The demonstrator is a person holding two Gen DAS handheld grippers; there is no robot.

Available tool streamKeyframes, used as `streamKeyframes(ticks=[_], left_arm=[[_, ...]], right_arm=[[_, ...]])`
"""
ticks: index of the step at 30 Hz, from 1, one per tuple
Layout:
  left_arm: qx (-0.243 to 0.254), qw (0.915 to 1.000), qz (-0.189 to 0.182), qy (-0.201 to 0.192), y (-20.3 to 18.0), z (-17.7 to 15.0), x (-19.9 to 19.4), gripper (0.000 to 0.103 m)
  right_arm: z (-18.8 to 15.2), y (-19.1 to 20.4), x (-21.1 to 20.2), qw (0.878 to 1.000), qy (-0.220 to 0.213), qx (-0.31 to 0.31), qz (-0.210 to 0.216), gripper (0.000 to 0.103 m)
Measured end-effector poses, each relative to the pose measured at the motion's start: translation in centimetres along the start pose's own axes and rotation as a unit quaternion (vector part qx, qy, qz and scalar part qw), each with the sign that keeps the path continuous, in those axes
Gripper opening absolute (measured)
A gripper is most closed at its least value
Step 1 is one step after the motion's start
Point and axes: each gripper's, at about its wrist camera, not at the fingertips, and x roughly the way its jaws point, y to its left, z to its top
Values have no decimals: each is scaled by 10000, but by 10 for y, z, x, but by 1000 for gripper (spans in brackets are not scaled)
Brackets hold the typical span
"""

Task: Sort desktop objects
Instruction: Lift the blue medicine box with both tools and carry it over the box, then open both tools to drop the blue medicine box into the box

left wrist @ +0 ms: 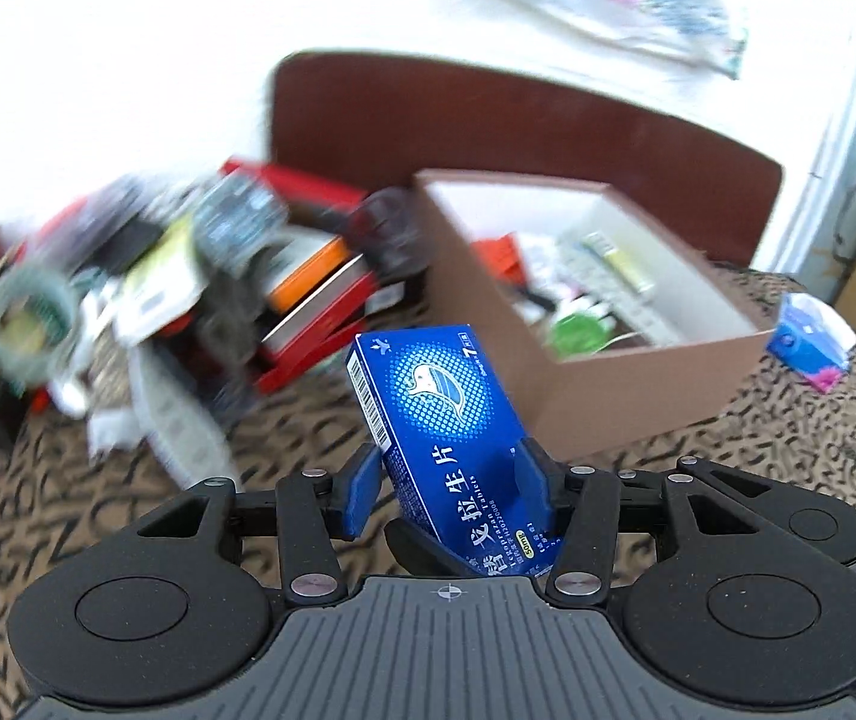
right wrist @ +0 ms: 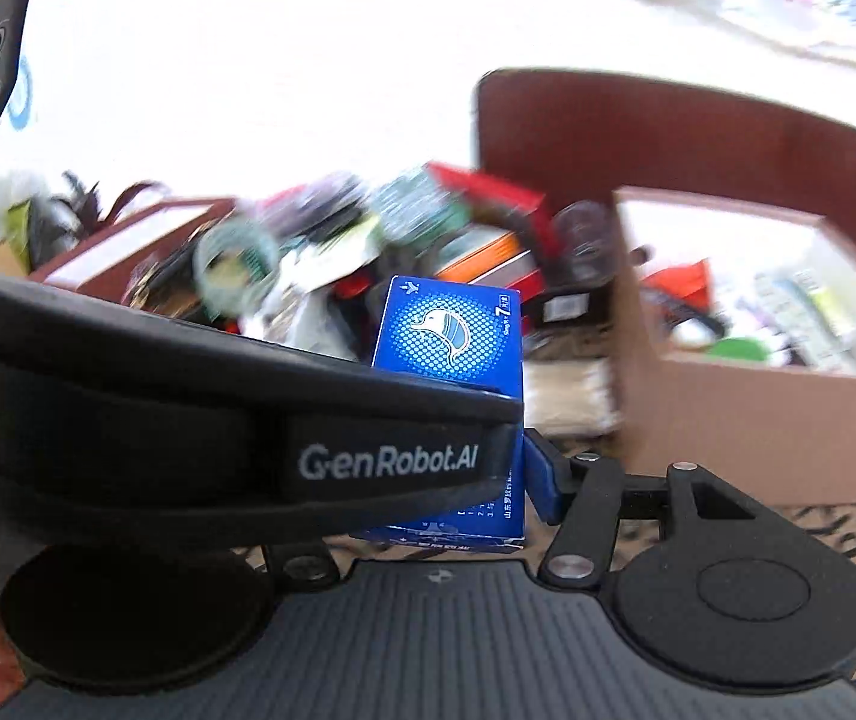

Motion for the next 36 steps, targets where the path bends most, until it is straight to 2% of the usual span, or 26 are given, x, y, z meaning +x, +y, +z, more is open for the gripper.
streamKeyframes(ticks=[9, 17, 24, 28, 36], left_arm=[[256, 9980, -436, -371, -63, 46, 17, 52], [129, 9954, -843, -428, -95, 100, 64, 52], [108, 9935, -1100, -273, -122, 125, 126, 52], [32, 9924, -1215, -205, -132, 134, 158, 53], [-32, 9935, -1136, 37, -139, 139, 203, 53]], right_arm=[[28, -62, -27, 9970, -500, 125, -584, 64], [62, -122, -13, 9924, -782, 198, -928, 63], [72, -182, 17, 9909, -630, 272, -1155, 63], [77, -214, 34, 9913, -536, 362, -1145, 63], [74, -246, 66, 9932, -179, 359, -1089, 63]])
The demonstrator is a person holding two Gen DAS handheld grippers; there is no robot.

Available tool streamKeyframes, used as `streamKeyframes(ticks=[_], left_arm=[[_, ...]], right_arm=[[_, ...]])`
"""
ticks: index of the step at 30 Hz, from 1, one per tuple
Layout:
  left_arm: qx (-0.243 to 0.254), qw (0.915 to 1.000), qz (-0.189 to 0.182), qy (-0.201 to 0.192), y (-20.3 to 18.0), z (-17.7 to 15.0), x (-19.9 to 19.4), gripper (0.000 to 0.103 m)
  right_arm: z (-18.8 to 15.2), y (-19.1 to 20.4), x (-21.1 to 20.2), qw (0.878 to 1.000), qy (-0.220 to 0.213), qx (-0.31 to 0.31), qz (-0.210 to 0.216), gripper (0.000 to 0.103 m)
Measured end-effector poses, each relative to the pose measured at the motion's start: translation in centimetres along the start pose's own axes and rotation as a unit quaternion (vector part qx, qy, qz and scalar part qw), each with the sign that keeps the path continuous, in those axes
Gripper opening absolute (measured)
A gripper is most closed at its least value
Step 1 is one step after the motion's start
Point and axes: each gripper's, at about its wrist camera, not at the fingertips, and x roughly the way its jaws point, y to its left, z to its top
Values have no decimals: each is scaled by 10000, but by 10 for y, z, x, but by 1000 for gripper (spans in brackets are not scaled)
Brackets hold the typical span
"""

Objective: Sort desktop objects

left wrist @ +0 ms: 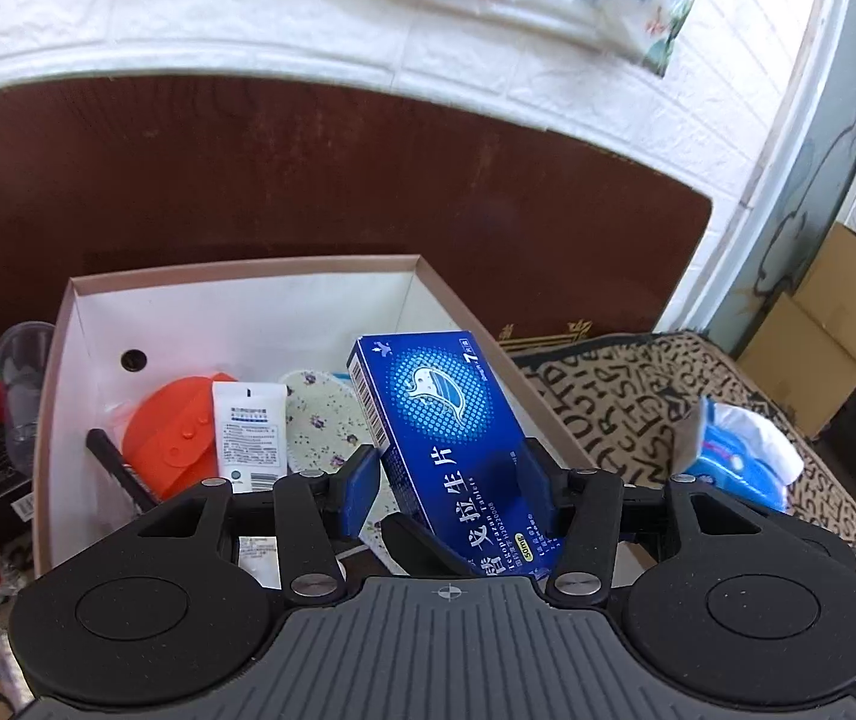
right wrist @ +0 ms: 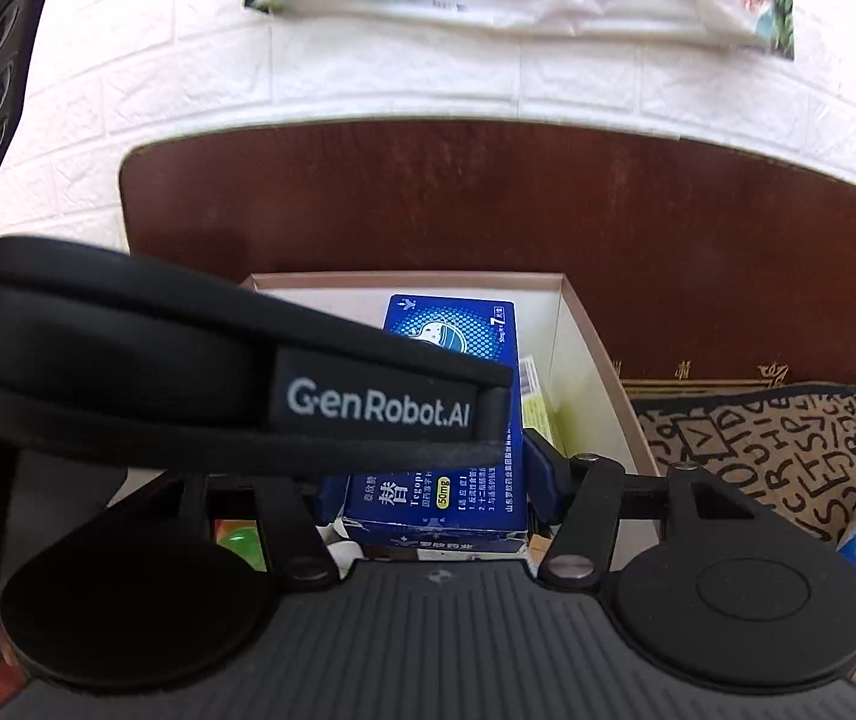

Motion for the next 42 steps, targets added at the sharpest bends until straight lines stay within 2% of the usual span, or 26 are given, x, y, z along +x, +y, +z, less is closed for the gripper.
streamKeyframes(ticks=[2, 5, 6, 7, 9, 13, 19, 22, 29, 34, 38, 42], left_arm=[[-36, 10000, 3, 41, 3, 1, 6, 58], [30, 9999, -17, 156, 4, 3, 15, 72], [94, 9996, 33, 270, 3, 4, 18, 83], [144, 9992, 89, 349, 3, 3, 19, 94], [245, 9990, 66, 361, 6, 2, 14, 103], [303, 9989, 204, 302, 9, -3, 0, 103], [36, 9985, 461, 283, 14, -13, -7, 103], [53, 9980, 576, 255, 11, -15, -12, 103], [275, 9936, 1081, -168, -5, -23, -52, 103], [276, 9893, 1402, -295, -13, -42, -82, 103], [263, 9857, 1630, -335, -15, -67, -108, 103], [193, 9813, 1887, -319, -14, -92, -133, 103]], right_arm=[[0, -3, 7, 10000, 44, 45, 31, 64], [0, -5, 17, 9999, 152, 58, 17, 64], [0, -4, 19, 9998, 203, 34, -28, 71], [-1, -5, 21, 9994, 302, 2, -152, 83], [-5, -5, 17, 9988, 295, -61, -376, 94], [-10, -3, 5, 9991, 230, -112, -333, 103], [-16, 4, -2, 9985, 444, -203, -239, 103], [-18, 3, -3, 9985, 489, -104, -203, 103], [-15, 4, -31, 9992, 361, 15, -171, 103], [-22, 13, -59, 9994, 304, 34, -163, 103], [-34, 25, -77, 9987, 390, -8, -314, 103], [-50, 38, -98, 9984, 489, -106, -262, 103]])
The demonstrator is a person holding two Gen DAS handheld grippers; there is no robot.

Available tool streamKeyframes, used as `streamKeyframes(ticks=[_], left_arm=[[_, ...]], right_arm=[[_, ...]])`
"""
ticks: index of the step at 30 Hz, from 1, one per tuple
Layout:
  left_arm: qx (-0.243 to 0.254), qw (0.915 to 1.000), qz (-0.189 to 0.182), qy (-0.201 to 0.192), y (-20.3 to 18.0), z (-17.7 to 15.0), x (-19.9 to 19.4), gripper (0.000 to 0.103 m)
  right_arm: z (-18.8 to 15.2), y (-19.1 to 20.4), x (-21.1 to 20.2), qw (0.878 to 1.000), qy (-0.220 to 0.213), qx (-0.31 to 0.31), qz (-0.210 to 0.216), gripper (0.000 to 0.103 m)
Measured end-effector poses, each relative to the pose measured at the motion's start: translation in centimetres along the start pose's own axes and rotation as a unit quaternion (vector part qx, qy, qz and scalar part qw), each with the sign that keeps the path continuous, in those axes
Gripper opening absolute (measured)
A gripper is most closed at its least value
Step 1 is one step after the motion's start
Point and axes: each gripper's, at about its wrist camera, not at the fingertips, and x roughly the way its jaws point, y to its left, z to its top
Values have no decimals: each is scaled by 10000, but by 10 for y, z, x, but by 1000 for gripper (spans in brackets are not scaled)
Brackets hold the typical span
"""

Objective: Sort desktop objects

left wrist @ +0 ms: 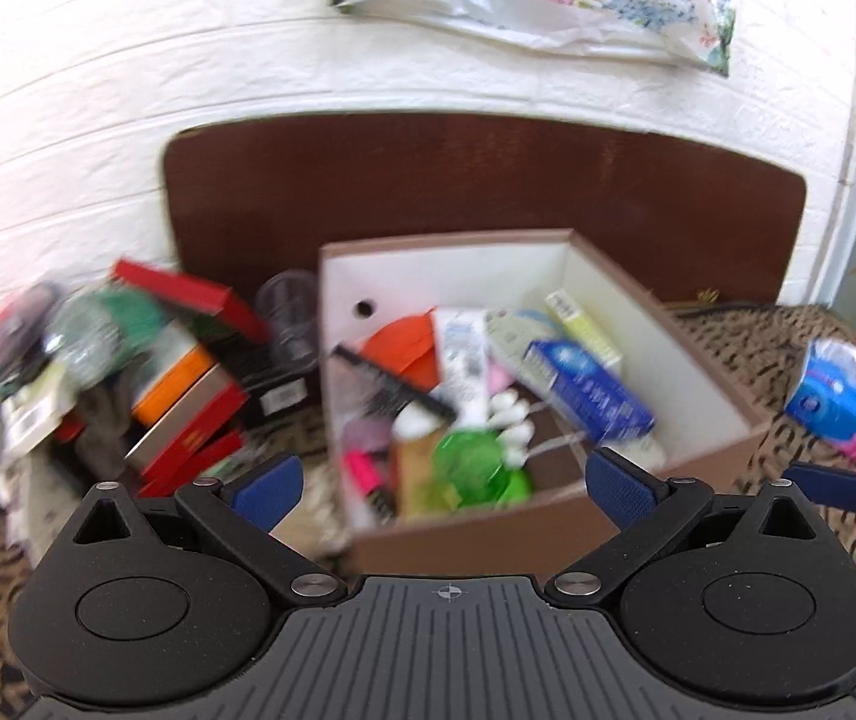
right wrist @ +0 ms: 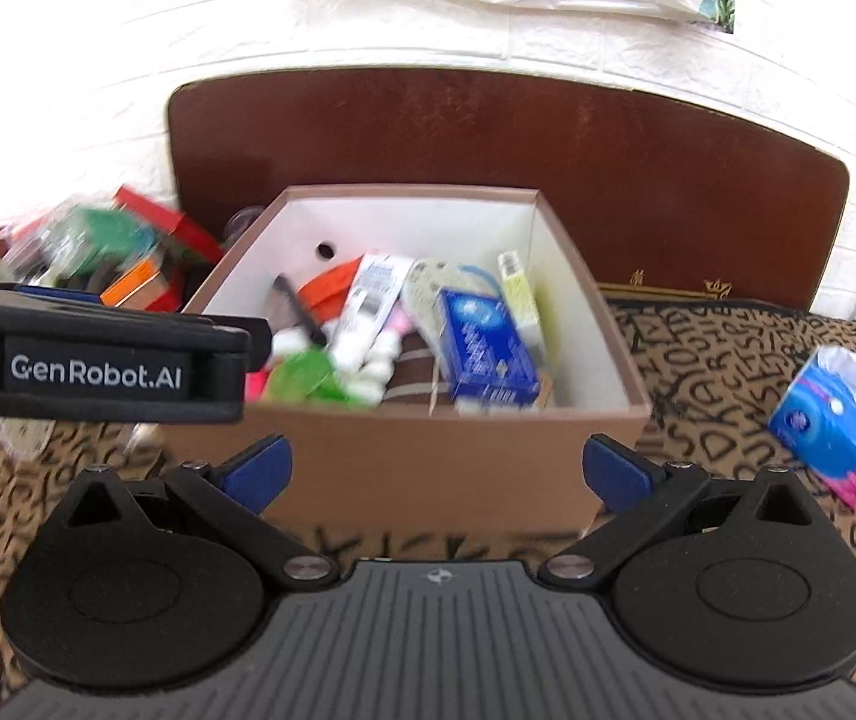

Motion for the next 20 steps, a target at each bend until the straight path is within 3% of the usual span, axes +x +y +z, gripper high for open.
streamKeyframes(ticks=[9, 20], left_arm=[[39, 9988, 415, 256, 15, -36, -36, 103], [34, 9999, -16, 134, 16, -47, -67, 103]], right_arm=[[-28, 24, -37, 9997, -4, -230, -66, 103], [-42, 29, -64, 9996, -16, 96, -277, 103]])
